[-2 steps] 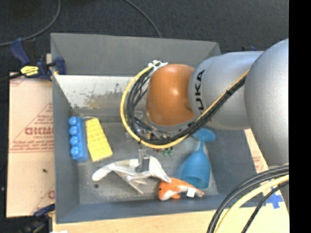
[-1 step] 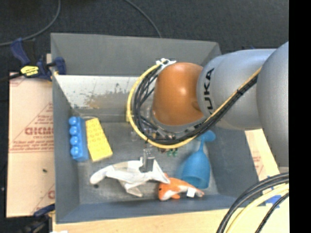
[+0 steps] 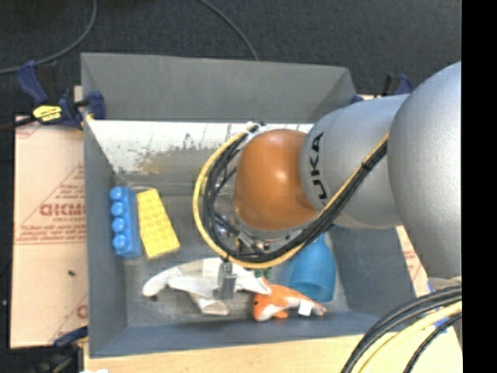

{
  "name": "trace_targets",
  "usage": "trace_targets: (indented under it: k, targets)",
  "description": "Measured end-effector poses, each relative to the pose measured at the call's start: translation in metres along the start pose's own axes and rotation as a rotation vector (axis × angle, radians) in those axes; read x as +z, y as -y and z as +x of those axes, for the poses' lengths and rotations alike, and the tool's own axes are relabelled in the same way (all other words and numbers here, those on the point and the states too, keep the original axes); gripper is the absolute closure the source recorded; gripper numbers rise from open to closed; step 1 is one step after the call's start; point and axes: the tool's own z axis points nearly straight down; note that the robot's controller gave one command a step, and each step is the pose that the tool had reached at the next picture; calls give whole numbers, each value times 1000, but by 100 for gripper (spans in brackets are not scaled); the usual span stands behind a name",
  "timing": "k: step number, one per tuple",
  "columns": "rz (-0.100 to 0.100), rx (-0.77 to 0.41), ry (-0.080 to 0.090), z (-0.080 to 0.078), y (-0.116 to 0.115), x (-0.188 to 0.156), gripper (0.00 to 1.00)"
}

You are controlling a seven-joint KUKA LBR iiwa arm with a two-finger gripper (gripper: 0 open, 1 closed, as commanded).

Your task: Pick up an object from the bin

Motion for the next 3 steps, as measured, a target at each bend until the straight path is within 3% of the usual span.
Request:
trace_targets:
  k: [1, 2, 3]
  targets:
    - [-1, -54, 7, 12, -10, 55, 0]
    - [-3, 120, 3, 16, 15, 54, 100]
    - [-3, 121, 3, 16, 15, 54, 100]
